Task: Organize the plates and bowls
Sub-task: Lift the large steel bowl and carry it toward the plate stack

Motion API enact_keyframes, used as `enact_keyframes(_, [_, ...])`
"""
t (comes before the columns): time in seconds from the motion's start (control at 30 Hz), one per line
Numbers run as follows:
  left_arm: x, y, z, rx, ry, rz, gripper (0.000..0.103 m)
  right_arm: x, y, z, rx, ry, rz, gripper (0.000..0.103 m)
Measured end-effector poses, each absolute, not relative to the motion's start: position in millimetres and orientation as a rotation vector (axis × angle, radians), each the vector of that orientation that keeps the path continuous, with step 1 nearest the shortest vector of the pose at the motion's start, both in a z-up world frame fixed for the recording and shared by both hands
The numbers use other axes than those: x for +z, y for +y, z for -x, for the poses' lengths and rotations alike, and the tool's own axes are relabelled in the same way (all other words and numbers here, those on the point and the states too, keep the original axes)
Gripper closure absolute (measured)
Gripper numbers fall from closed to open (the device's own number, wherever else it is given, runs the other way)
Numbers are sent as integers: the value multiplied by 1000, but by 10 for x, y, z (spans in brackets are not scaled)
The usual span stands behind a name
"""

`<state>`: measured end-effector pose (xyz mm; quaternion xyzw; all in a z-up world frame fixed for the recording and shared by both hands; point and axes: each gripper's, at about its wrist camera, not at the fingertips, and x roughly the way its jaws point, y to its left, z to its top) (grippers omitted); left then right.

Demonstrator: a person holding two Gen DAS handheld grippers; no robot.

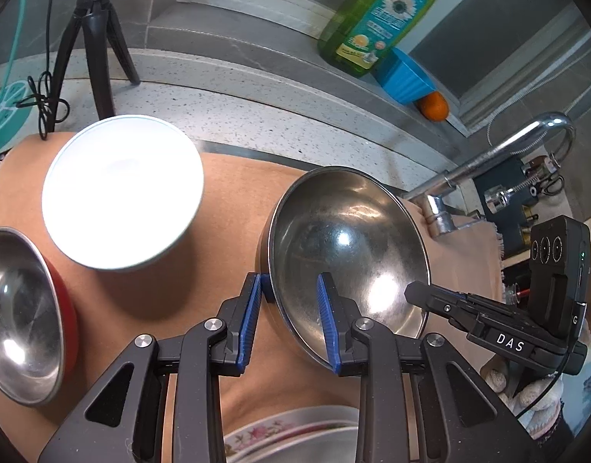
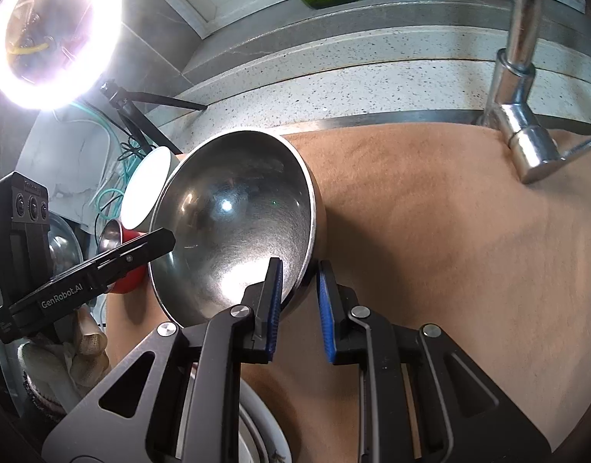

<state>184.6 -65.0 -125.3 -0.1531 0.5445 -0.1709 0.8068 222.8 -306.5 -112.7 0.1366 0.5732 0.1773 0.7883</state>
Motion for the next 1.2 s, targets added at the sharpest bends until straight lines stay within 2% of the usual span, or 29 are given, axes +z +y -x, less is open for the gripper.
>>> enact_keyframes(0.47, [-1163, -1089, -1473, -494, 1176, 274, 76, -995, -3547, -1695, 306, 1216, -348, 85])
enact_keyframes(1.2, [-1230, -1721, -1083, -669, 1222, 167, 76, -1121, -4152, -1057, 179, 1232, -416, 85])
